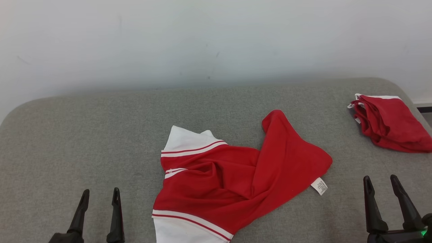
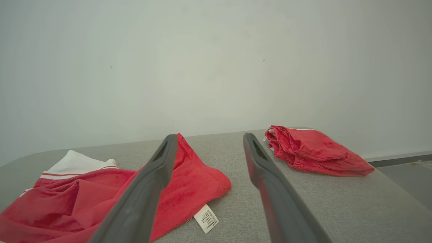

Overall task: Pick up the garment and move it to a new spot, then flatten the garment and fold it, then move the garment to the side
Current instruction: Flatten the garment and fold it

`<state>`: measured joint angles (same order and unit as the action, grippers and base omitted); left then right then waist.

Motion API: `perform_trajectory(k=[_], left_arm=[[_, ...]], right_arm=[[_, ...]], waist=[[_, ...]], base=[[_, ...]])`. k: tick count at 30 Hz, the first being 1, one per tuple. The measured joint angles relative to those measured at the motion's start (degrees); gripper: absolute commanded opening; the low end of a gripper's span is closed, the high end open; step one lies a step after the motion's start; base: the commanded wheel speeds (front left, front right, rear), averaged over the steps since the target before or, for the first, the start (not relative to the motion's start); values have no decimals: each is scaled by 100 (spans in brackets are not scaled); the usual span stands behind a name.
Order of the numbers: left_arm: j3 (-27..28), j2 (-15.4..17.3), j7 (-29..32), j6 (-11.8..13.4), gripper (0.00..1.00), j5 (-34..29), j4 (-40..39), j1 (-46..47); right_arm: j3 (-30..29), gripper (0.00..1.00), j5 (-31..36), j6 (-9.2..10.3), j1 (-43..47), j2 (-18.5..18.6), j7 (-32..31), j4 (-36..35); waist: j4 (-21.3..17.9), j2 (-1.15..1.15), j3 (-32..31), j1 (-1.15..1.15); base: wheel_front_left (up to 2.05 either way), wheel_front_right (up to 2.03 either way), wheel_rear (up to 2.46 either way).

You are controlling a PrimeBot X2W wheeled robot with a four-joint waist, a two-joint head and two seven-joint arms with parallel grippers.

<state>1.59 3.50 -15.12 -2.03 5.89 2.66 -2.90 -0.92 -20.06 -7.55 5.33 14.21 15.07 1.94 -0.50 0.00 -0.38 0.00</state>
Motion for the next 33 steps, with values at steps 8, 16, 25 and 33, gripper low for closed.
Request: perform_trajectory(k=[8, 16, 25, 33], left_arm=[[44, 0, 0, -2, 100, -2, -2, -34], [44, -2, 0, -5, 100, -12, 40, -65], [-77, -12, 0, -65, 100, 13, 234, -64], [-632, -25, 59, -260, 100, 30, 770, -45]], right_arm=[[107, 100, -2, 0, 2, -25, -36, 12], [168, 100, -45, 0, 2, 8, -36, 63], [112, 100, -87, 0, -7, 27, -34, 205], [114, 100, -112, 0, -425, 248, -67, 767]], waist=[[62, 0, -6, 0], [87, 0, 14, 0], [146, 0, 67, 1], [257, 0, 281, 1]], base=[[0, 0, 0], [0, 0, 0], [0, 0, 0], [0, 0, 0]])
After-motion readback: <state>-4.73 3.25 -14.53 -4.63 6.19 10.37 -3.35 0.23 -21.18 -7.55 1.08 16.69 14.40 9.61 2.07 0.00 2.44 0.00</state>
